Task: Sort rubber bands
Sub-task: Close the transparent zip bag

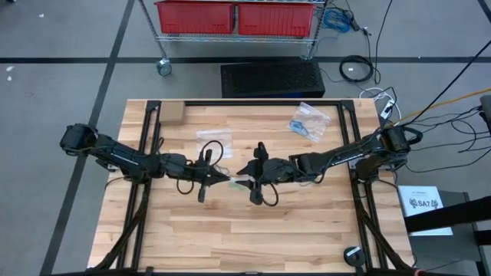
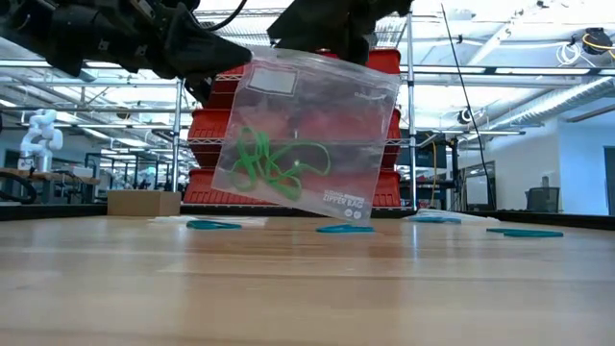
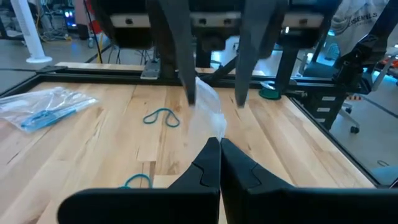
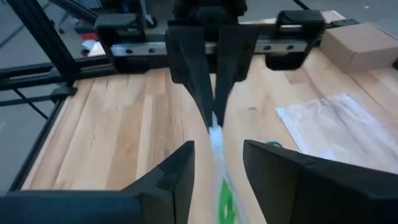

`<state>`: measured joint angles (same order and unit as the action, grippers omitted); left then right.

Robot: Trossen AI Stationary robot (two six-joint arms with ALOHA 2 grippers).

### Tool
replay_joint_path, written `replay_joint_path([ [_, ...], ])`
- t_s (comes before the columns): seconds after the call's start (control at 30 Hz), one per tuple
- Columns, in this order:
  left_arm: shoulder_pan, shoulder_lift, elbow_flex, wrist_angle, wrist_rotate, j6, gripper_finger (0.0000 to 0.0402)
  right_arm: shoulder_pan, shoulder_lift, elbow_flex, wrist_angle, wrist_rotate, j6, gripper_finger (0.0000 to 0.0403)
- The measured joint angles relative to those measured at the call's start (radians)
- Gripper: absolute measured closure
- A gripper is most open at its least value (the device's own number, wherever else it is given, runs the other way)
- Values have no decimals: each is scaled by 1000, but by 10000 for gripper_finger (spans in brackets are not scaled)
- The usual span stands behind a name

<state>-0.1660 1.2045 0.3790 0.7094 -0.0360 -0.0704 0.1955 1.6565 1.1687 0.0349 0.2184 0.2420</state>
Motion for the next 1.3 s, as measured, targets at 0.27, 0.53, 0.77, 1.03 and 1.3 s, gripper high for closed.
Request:
replay_joint_path([
  [0.27,2,0,0,7,-3,0,401,0,76,84,-35,-9,-22,278],
  [0.53,2,0,0,2,-2,0,401,-1,139,164,-145,7,-49,373],
  [0.77,2,0,0,3,-4,6,401,2,137,166,-169,24,-36,392],
  [1.03,2,-1,0,10,-26,8,401,15,135,165,-270,13,9,398],
  [1.3,-9,5,0,10,52,-23,384,24,135,165,-277,21,18,399],
])
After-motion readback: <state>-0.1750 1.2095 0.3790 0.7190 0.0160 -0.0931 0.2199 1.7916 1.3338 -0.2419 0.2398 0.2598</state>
